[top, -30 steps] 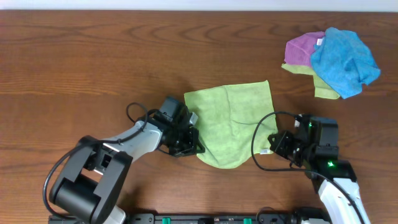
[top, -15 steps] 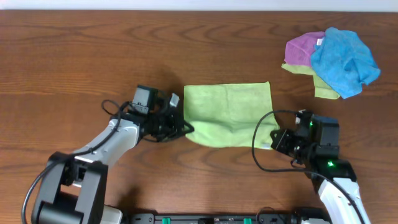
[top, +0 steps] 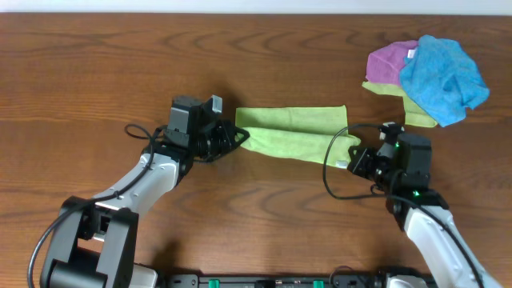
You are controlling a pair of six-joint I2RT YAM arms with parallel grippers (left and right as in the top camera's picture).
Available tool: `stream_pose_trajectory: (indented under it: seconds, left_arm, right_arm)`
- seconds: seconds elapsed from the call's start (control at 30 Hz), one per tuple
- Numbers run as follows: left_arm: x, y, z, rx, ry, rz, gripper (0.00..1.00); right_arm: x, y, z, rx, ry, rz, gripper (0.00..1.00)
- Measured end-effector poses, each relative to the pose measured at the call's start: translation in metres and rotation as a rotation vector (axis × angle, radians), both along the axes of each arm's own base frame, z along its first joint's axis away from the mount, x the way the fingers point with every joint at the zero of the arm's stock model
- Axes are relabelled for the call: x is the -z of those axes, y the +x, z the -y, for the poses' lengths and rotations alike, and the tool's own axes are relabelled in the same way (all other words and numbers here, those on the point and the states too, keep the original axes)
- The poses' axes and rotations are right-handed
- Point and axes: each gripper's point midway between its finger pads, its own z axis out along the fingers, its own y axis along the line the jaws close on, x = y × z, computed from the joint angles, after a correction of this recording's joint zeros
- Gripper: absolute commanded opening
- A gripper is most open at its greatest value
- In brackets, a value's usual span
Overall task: Fold the cloth
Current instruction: 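Fold the bottom edge up over the top edge with both grippers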
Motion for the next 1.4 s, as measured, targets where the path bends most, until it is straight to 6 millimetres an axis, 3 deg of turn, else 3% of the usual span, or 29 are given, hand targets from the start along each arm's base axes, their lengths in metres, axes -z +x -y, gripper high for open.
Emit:
stream_pose_trajectory:
  seconds: [0.3,0.6,0.8,0.93,1.17,1.4]
  left_arm:
    - [-0.001,0.03,-0.009,-0.118,0.034,0.082,0.05]
    - [0.038,0.049,-0.007,-0.155,0.051,0.01,0.06]
    - [0.037,0.084,-0.001,-0.174,0.055,0.044,0.06]
    - [0.042,0.098,0.002,-0.176,0.055,0.044,0.06]
    - [0.048,0.095,0.001,-0.162,0.054,0.015,0.06]
    - [0.061,0.083,-0.016,-0.138,0.081,-0.068,0.06]
  right_arm:
    - [-0.002,0.045,0.006,0.016,-0.022,0.027,0.01]
    - [0.006,0.088,0.008,-0.001,-0.06,0.01,0.01]
    - [0.017,0.106,0.008,0.003,-0.115,0.003,0.01]
    - [0.028,0.112,0.005,0.004,-0.151,-0.011,0.01]
    - [0.037,0.115,0.007,0.013,-0.185,-0.03,0.02]
    - [0.039,0.113,0.011,0.01,-0.217,-0.038,0.1]
